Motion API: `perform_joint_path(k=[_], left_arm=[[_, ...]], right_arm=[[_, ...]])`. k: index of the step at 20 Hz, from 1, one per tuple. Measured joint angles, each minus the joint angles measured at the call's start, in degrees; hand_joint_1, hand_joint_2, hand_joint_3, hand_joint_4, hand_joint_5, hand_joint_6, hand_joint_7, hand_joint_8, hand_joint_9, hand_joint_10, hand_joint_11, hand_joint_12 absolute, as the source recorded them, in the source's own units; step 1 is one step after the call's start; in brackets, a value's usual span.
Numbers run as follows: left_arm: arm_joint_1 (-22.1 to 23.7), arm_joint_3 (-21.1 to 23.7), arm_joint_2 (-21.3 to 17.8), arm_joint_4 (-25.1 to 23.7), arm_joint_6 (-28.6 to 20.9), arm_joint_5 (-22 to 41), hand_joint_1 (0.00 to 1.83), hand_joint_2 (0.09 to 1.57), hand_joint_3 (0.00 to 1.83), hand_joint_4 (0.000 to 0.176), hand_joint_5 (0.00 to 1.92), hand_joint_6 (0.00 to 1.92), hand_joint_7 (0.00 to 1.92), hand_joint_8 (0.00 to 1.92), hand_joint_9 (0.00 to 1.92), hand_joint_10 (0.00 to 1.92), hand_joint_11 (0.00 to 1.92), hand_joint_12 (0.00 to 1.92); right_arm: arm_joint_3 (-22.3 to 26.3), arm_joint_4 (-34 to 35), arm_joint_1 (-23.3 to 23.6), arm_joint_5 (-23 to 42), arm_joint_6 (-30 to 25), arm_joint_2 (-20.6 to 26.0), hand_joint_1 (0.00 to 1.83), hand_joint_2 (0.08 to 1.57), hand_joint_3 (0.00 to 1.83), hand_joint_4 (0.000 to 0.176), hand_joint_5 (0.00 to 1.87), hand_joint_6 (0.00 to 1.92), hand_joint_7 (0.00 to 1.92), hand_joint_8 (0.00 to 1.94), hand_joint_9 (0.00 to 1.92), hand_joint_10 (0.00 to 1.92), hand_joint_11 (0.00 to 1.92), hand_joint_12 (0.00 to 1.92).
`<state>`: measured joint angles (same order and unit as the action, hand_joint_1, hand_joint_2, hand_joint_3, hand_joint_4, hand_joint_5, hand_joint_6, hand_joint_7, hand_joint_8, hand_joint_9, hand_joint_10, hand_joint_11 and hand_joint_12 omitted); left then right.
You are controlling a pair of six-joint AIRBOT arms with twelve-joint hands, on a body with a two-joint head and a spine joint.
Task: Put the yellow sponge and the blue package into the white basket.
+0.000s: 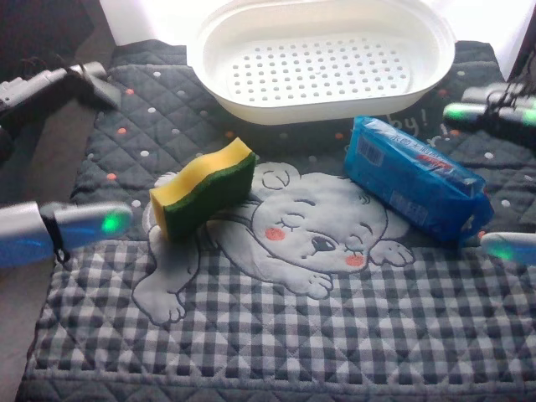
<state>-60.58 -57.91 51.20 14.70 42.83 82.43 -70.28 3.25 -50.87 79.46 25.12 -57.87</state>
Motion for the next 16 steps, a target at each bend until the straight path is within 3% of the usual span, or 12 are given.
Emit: perform_joint_path(k=[5,7,9,10,11,13,16], left_arm=[[0.0,0.0,0.15,0.13,-0.02,-0.02,0.82,0.93,0.0,0.007,0.16,0.0,0.19,0.0,0.2,0.02,0.0,0.62],[0.0,-0.31,1.07,0.15,0.0,-0.37,0.83,0.91,0.0,0.029,0.14,0.0,0.17,0.0,0.2,0.01,0.0,0.59],[0.33,-0.59,2.19,0.24,0.0,-1.57,0.77,0.88,0.0,0.041,0.15,0.0,0.19,0.0,0.22,0.01,0.0,0.63],[1.07,-1.03,2.89,-0.02,0.07,-2.69,0.75,0.87,0.0,0.06,0.16,0.0,0.19,0.0,0.23,0.01,0.0,0.66],[2.69,-2.14,4.33,-0.24,0.15,-3.63,0.72,0.85,0.0,0.068,0.17,0.0,0.22,0.0,0.24,0.01,0.0,0.75],[5.11,-3.67,6.34,-0.83,0.2,-5.99,0.81,0.84,0.0,0.045,0.19,0.0,0.22,0.0,0.21,0.0,0.0,0.69],[7.61,-5.77,9.51,-1.75,0.24,-10.6,0.88,0.86,0.0,0.047,0.22,0.0,0.15,0.0,0.15,0.0,0.0,0.41]], right_arm=[[-0.37,2.05,0.0,1.44,0.02,0.39,0.55,0.86,0.0,0.176,0.09,0.0,0.01,0.0,0.0,0.0,0.0,0.0],[-0.37,2.29,0.0,1.66,0.04,0.39,0.74,0.84,0.0,0.176,0.08,0.01,0.0,0.0,0.0,0.0,0.0,0.0],[-1.4,2.16,0.0,2.27,0.13,-0.39,0.69,0.85,0.0,0.176,0.1,0.01,0.05,0.0,0.04,0.01,0.12,0.05],[-2.01,3.28,0.0,2.71,0.2,-1.55,0.68,0.85,0.0,0.176,0.1,0.0,0.07,0.0,0.04,0.0,0.11,0.05],[-2.34,4.33,0.0,2.32,0.2,-2.8,0.66,0.85,0.0,0.176,0.11,0.01,0.09,0.01,0.04,0.0,0.09,0.04],[-3.23,4.39,0.0,2.08,0.17,-4.92,0.61,0.84,0.0,0.176,0.1,0.0,0.07,0.0,0.01,0.0,0.08,0.04],[-4.2,5.07,0.0,0.81,0.24,-6.67,0.6,0.82,0.0,0.176,0.1,0.0,0.07,0.0,0.02,0.01,0.08,0.05]])
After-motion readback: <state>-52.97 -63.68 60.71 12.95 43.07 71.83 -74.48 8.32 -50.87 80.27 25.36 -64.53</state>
